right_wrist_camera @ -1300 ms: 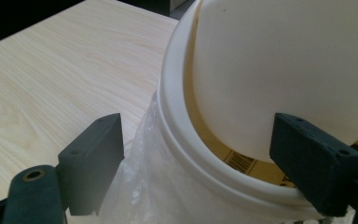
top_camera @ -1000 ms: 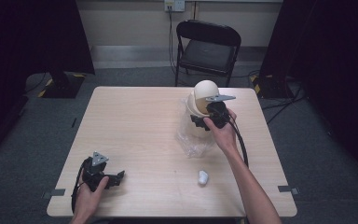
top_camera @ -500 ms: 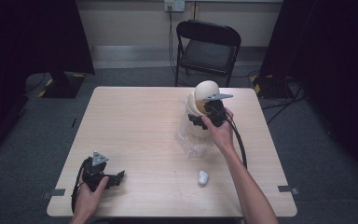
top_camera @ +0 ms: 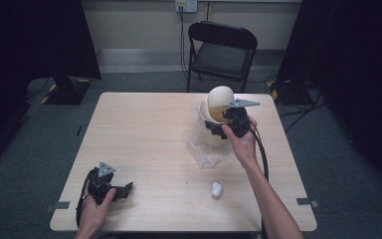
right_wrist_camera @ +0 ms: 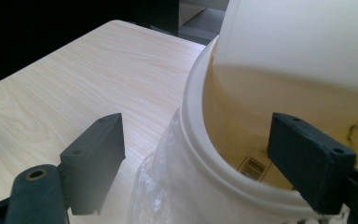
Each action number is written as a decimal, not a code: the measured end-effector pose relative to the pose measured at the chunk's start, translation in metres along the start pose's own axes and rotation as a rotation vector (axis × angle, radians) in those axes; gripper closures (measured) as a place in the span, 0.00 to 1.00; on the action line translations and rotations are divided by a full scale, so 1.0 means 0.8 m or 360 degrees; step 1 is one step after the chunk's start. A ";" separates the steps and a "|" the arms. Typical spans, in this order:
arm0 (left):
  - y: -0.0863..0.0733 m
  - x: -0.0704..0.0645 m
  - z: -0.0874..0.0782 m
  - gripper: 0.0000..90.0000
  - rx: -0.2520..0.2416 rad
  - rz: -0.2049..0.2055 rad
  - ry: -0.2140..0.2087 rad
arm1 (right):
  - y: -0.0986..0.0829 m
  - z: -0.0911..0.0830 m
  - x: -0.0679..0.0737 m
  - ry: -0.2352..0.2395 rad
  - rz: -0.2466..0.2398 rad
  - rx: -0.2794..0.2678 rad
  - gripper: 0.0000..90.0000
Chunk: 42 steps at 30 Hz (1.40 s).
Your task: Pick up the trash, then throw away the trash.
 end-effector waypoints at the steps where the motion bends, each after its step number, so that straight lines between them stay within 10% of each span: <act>1: 0.000 0.000 0.000 0.00 0.0000 -0.0001 0.0000 | -0.001 -0.004 0.000 0.0011 0.0015 -0.0012 0.22; 12: 0.000 0.000 0.000 0.00 -0.0001 -0.0003 -0.0002 | -0.041 -0.047 0.018 0.0044 0.0024 0.0010 0.25; 42: 0.000 0.000 0.000 0.00 0.0001 -0.0003 -0.0004 | -0.181 -0.065 0.094 0.0249 0.0019 0.0223 0.48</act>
Point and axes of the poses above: each handheld gripper's, and its own axes: z roughly forward along the jaws, y roughly out of its top, x roughly to its left, the point moved 3 cm from there along z, roughly forward along the jaws, and after that the axes turned 13 degrees about -z, right-handed, at the moved point
